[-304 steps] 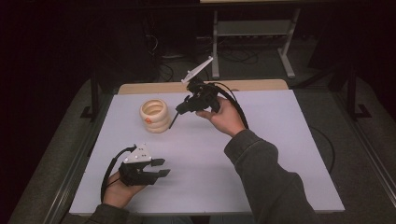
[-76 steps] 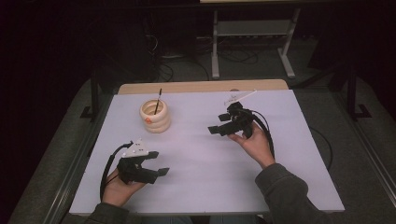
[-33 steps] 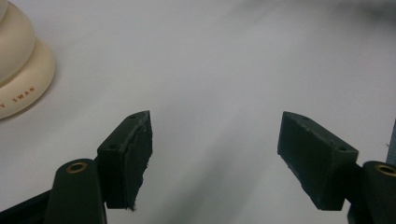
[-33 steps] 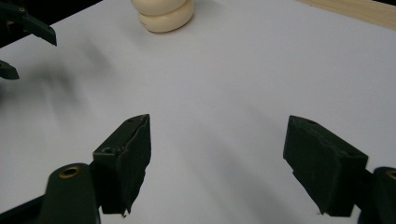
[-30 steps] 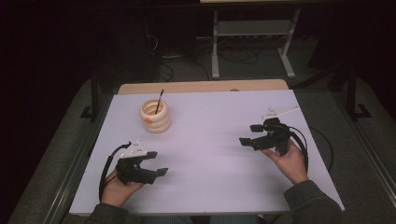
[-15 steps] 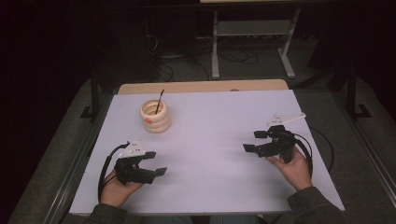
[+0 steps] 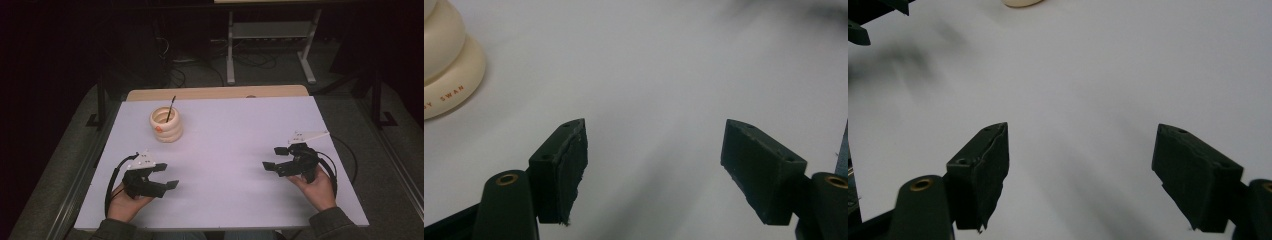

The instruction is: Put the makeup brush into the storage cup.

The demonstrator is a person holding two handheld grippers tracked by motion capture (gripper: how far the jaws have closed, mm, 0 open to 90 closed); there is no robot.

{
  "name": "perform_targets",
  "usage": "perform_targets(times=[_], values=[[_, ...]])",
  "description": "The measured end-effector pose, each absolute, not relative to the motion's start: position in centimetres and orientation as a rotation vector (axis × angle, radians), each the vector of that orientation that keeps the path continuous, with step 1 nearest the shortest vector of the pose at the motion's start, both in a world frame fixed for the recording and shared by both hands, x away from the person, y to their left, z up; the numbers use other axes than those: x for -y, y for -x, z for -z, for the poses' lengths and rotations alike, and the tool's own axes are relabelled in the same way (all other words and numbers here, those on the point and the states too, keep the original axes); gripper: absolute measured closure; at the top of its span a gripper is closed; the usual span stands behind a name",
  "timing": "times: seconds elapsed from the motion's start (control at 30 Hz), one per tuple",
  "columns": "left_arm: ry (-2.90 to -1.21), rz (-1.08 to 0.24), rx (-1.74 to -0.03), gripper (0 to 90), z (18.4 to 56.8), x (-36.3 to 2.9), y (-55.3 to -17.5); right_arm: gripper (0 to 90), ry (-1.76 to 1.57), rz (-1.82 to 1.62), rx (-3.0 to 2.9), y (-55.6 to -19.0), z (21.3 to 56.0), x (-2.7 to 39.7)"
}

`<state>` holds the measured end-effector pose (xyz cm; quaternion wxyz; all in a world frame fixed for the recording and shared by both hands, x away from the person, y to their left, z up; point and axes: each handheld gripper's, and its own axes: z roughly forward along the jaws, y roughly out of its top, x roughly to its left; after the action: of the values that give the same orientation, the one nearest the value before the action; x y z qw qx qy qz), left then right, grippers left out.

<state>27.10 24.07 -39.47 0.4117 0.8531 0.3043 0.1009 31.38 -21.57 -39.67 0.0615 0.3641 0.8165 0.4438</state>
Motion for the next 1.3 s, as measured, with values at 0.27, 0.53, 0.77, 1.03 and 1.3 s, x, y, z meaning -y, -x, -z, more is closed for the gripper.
perform_targets(times=[0.27,0.53,0.77,1.03,1.3], values=[[-2.145,-0.251,-0.763,26.4,39.5,-24.0,-27.1,22.0,-1.113,-1.333,-2.477,-31.0,40.1,21.8],[-2.144,-0.235,-0.773,25.3,40.0,-24.1,-26.9,20.0,-1.114,-1.347,-2.452,-30.5,40.6,22.2],[-2.158,-0.234,-0.776,22.4,40.4,-24.1,-26.6,17.8,-1.116,-1.339,-2.450,-30.2,41.1,22.3],[-2.181,-0.246,-0.775,19.2,41.0,-23.9,-26.1,15.4,-1.132,-1.326,-2.443,-29.6,41.6,22.7],[-2.165,-0.257,-0.785,17.7,41.0,-24.3,-26.0,14.4,-1.142,-1.337,-2.406,-29.1,41.6,23.4]])
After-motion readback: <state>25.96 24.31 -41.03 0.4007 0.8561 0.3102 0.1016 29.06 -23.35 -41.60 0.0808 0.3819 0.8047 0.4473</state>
